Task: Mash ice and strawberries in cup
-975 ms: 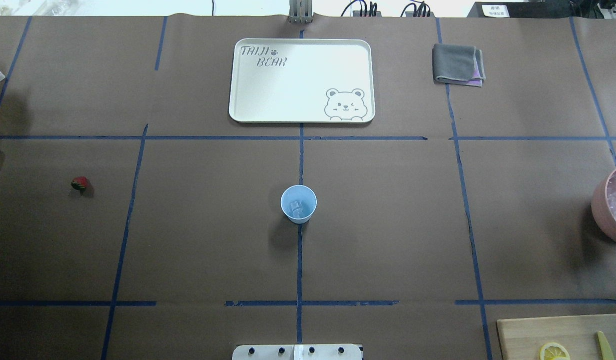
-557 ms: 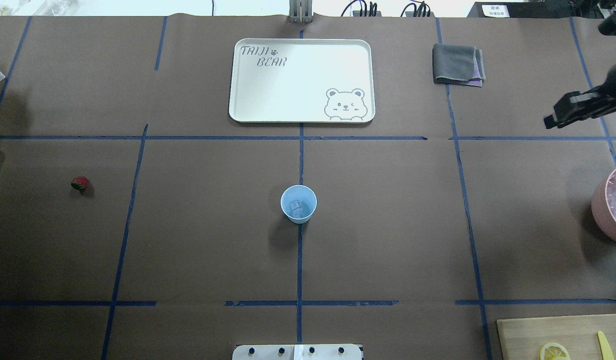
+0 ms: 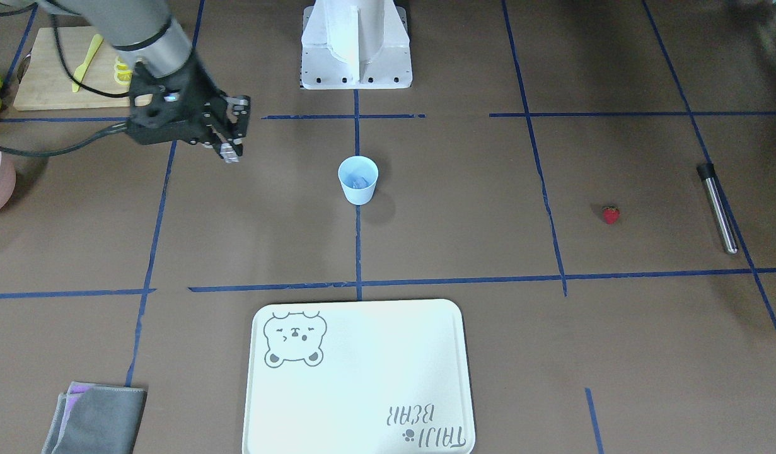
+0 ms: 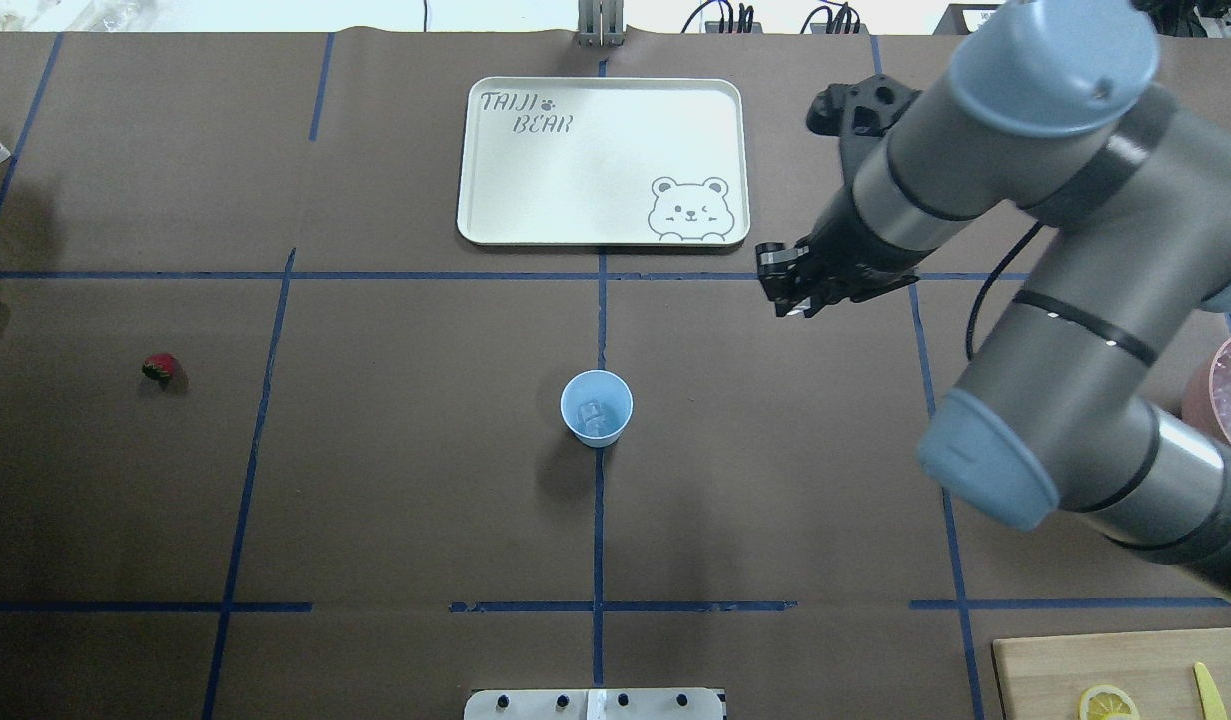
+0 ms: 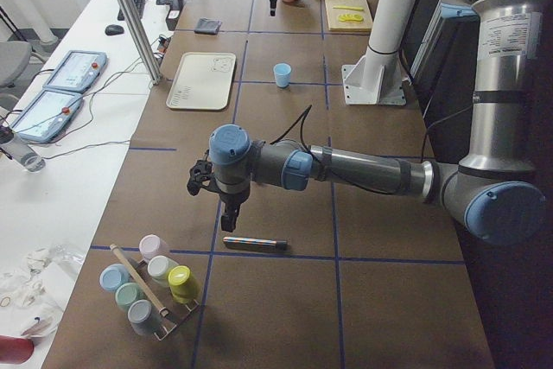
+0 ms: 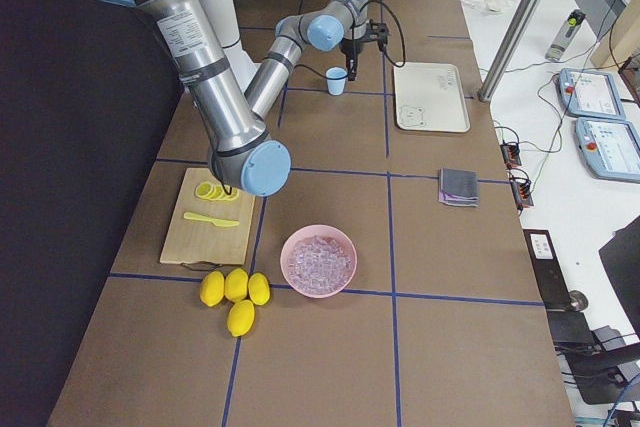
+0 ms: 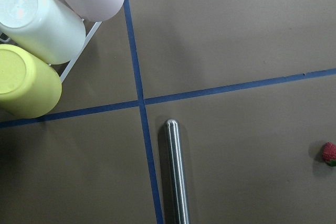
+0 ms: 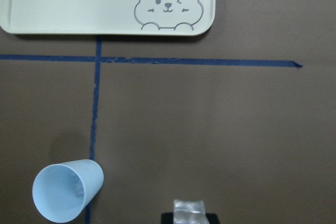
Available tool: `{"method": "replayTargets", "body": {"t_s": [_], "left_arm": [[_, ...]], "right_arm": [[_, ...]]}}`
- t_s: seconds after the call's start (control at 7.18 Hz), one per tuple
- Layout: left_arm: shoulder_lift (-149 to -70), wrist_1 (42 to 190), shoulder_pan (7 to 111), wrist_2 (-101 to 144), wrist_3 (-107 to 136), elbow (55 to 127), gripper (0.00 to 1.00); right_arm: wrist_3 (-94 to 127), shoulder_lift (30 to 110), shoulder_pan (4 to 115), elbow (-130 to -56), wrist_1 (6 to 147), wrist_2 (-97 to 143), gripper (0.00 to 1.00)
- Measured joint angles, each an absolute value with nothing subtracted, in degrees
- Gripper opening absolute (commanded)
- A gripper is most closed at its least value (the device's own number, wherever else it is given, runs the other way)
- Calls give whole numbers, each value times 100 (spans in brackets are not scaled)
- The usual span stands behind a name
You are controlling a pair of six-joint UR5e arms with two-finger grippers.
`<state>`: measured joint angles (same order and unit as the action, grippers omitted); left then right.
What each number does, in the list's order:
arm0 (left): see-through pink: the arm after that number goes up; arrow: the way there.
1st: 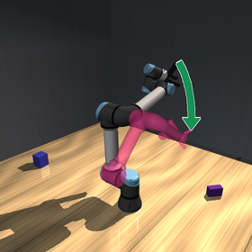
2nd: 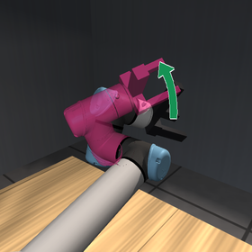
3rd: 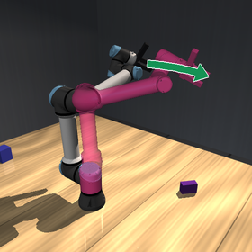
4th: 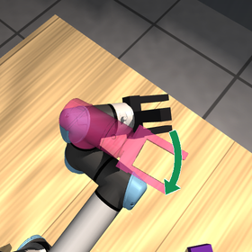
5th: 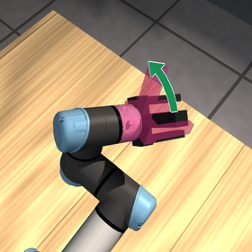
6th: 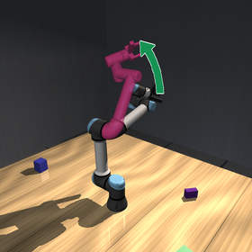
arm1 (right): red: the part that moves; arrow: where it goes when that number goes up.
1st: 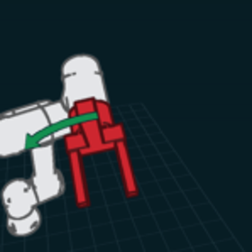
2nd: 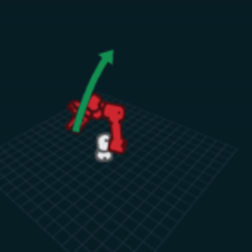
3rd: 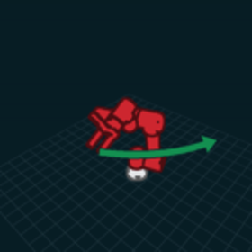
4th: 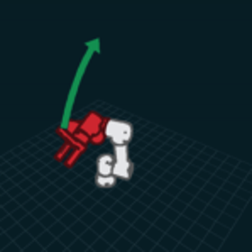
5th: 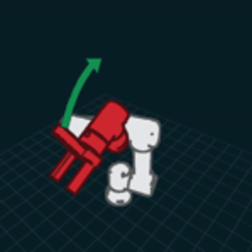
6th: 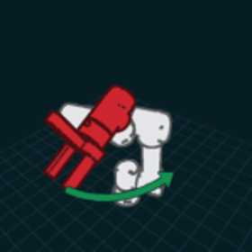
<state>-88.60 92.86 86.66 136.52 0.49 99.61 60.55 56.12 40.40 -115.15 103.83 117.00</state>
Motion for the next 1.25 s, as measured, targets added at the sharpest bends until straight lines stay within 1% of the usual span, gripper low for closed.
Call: {"method": "replayTargets", "body": {"t_s": [0.28,0.7,0.84,1.11,1.25], "left_arm": [[-8860,9288,8656,13653,58,9956,100],[-8865,9282,8649,13666,61,9950,100],[-8867,9281,8649,13666,61,9946,100],[-8874,9281,8649,13661,56,9936,100],[-8875,9281,8648,13659,54,9930,100]], "right_arm": [[6492,4838,3308,-10830,10611,10963,0],[6738,4440,2832,-9956,10174,10530,1],[6773,4357,2777,-9778,10061,10501,2],[6792,4283,2697,-9674,9986,10487,3],[6793,4273,2669,-9662,9979,10486,7]]}}
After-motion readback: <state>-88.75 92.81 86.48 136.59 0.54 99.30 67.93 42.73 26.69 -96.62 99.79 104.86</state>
